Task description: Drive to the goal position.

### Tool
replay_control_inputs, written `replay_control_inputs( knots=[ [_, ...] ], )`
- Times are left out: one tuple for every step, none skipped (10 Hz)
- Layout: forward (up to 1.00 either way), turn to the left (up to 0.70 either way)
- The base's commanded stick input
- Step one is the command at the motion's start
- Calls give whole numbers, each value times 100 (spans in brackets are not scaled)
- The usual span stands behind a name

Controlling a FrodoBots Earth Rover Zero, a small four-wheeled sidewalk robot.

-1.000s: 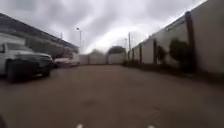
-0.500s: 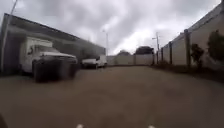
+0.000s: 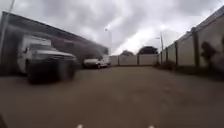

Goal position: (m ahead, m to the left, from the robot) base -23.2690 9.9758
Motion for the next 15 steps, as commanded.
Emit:
replay_control_inputs(
  knots=[
    [100,5],
    [100,5],
    [100,5],
    [100,5],
    [100,-7],
    [100,-28],
    [100,-35],
    [100,-35],
    [100,-35],
    [100,-24],
    [100,-2],
    [100,22],
    [100,45],
    [100,45],
    [100,45]
  ],
)
